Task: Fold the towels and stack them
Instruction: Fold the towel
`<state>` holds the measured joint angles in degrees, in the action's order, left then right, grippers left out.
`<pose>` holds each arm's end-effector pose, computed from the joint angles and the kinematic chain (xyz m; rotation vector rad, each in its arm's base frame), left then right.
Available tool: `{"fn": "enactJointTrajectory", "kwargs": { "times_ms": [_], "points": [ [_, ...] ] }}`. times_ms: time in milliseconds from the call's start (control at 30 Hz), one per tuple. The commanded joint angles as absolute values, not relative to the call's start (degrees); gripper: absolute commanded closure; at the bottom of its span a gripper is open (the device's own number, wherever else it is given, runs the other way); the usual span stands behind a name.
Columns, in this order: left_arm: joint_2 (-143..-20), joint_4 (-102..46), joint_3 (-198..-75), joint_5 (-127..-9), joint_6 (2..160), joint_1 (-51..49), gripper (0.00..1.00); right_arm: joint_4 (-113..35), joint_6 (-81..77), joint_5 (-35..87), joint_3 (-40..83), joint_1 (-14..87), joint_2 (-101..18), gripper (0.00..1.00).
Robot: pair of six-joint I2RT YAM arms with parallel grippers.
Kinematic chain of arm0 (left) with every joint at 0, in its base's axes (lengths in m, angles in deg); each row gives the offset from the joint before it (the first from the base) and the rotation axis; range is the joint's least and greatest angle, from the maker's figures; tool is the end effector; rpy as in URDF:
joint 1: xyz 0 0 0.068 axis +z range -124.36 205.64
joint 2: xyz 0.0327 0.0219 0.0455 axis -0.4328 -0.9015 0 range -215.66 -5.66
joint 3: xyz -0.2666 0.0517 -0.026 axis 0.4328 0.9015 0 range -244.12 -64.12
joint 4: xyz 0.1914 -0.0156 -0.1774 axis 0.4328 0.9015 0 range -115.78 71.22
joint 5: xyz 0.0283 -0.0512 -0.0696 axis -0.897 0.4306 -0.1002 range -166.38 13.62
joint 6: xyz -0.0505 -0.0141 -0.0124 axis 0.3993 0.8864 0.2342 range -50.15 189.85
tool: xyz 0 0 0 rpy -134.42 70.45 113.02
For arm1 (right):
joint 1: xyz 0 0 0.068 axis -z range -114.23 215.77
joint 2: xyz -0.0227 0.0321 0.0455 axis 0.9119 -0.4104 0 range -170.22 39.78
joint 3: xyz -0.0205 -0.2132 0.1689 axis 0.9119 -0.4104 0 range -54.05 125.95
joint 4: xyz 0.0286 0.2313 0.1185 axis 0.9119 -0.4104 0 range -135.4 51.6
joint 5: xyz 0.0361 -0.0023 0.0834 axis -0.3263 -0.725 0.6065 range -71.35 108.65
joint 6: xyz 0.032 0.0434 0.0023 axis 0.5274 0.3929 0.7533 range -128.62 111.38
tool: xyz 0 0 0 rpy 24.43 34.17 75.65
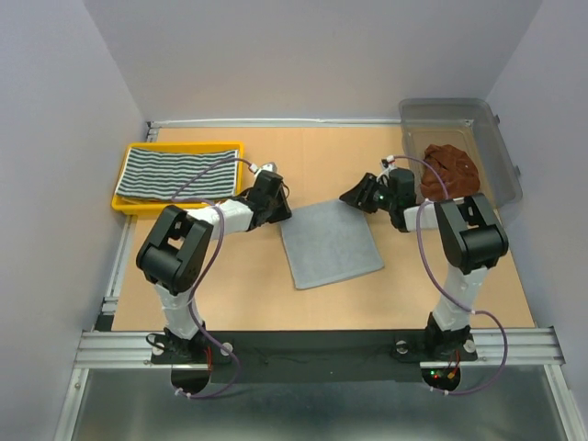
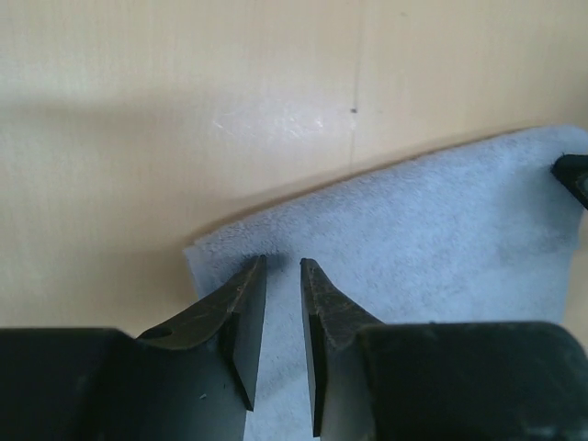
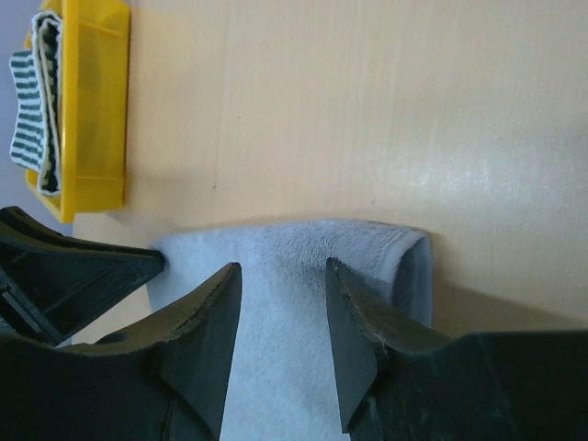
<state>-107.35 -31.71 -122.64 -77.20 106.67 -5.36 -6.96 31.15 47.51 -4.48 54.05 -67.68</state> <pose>0.3264 -0.1956 0.1818 -0.1244 2.2927 -0.6218 0.3631 0.0930 0.1427 0.1854 2.1339 1.0592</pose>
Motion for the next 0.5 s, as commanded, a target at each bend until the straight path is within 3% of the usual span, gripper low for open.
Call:
{"fn": "enactJointTrajectory", "kwargs": {
  "times_ms": [0, 233, 467],
  "points": [
    [-110.24, -37.82, -121.17, -74.54, 106.41, -3.36, 0.67, 6.33, 34.01, 45.47, -4.47, 53.82, -73.06, 0.53],
    [-112.70, -36.60, -121.25, -75.24, 103.34, -2.04, 0.64, 8.98, 32.78, 33.68, -17.38, 55.31, -66.22, 0.53],
    [-109.91, -32.03, -123.80, -72.52, 97.28, -2.04, 0.43, -6.73, 25.77, 30.69, -19.78, 55.58, -54.36, 0.53]
  ]
}}
